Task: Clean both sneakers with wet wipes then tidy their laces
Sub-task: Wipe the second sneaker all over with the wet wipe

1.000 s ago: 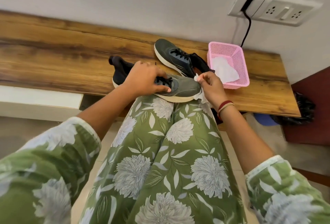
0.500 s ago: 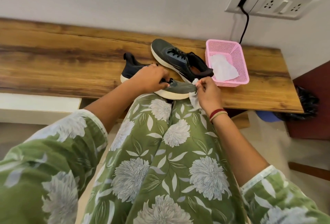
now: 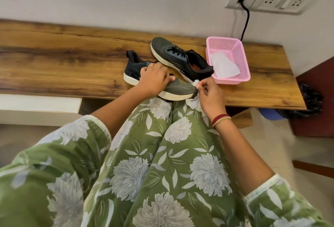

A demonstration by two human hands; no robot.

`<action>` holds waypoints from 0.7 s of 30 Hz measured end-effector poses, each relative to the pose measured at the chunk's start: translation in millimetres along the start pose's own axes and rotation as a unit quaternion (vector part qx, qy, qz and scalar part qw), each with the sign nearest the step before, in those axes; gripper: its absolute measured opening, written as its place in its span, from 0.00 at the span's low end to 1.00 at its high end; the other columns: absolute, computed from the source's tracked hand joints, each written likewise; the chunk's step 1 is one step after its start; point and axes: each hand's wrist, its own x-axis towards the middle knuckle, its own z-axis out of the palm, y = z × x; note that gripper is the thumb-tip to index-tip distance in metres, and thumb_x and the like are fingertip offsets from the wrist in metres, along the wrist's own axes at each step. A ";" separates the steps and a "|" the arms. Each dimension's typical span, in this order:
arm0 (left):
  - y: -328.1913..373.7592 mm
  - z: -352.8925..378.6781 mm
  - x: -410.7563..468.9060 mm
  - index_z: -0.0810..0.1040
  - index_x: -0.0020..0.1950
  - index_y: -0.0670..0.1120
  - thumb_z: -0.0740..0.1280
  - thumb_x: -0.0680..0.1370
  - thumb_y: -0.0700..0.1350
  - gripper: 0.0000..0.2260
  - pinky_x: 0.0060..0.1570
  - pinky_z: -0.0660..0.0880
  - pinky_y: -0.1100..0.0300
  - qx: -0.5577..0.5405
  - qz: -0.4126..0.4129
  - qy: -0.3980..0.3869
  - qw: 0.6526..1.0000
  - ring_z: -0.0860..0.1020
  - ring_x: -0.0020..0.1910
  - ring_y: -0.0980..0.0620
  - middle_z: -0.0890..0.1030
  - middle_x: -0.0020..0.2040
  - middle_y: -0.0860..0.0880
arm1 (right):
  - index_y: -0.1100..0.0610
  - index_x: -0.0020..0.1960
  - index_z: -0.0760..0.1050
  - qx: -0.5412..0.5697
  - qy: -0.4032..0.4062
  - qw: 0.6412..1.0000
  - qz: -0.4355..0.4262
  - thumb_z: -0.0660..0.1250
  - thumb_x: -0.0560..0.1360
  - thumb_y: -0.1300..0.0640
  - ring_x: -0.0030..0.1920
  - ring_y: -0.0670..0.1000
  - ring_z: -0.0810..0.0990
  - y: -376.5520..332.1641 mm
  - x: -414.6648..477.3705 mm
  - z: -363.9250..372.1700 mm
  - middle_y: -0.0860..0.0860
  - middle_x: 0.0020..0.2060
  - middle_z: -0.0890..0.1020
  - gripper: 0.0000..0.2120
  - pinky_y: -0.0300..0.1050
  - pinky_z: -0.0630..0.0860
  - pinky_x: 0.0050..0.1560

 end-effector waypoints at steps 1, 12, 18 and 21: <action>1.0 1.6 0.1 0.75 0.54 0.44 0.58 0.81 0.54 0.15 0.61 0.60 0.49 -0.060 -0.024 0.019 0.998 0.66 0.64 0.44 0.72 0.59 0.43 | 0.59 0.50 0.73 -0.003 0.004 1.000 -0.014 0.61 0.79 0.60 0.43 0.47 0.74 -1.0 -2.1 -1.2 0.50 0.43 0.78 0.03 0.36 0.66 0.40; 4.2 8.7 -3.7 0.80 0.51 0.50 0.58 0.80 0.58 0.15 0.70 0.41 0.38 -0.032 0.012 0.046 0.998 0.51 0.75 0.43 0.66 0.70 0.48 | 0.59 0.55 0.74 -0.007 0.032 0.999 -0.037 0.62 0.78 0.60 0.47 0.52 0.79 -0.6 -6.4 -13.7 0.54 0.46 0.82 0.07 0.45 0.73 0.46; -3.5 -9.0 9.1 0.81 0.46 0.55 0.57 0.75 0.68 0.21 0.63 0.33 0.28 0.131 0.105 0.007 0.986 0.42 0.77 0.42 0.60 0.76 0.48 | 0.58 0.49 0.79 -0.051 0.000 0.993 -0.102 0.65 0.76 0.60 0.48 0.47 0.70 -20.7 9.6 -11.1 0.51 0.47 0.71 0.05 0.37 0.66 0.50; -4.6 -3.0 9.6 0.80 0.50 0.50 0.58 0.75 0.67 0.23 0.64 0.38 0.26 0.124 0.094 -0.018 0.988 0.54 0.75 0.42 0.66 0.70 0.48 | 0.54 0.51 0.79 -0.162 -0.109 0.972 -0.134 0.65 0.77 0.56 0.50 0.50 0.70 -27.2 12.2 -7.8 0.51 0.47 0.72 0.07 0.42 0.67 0.49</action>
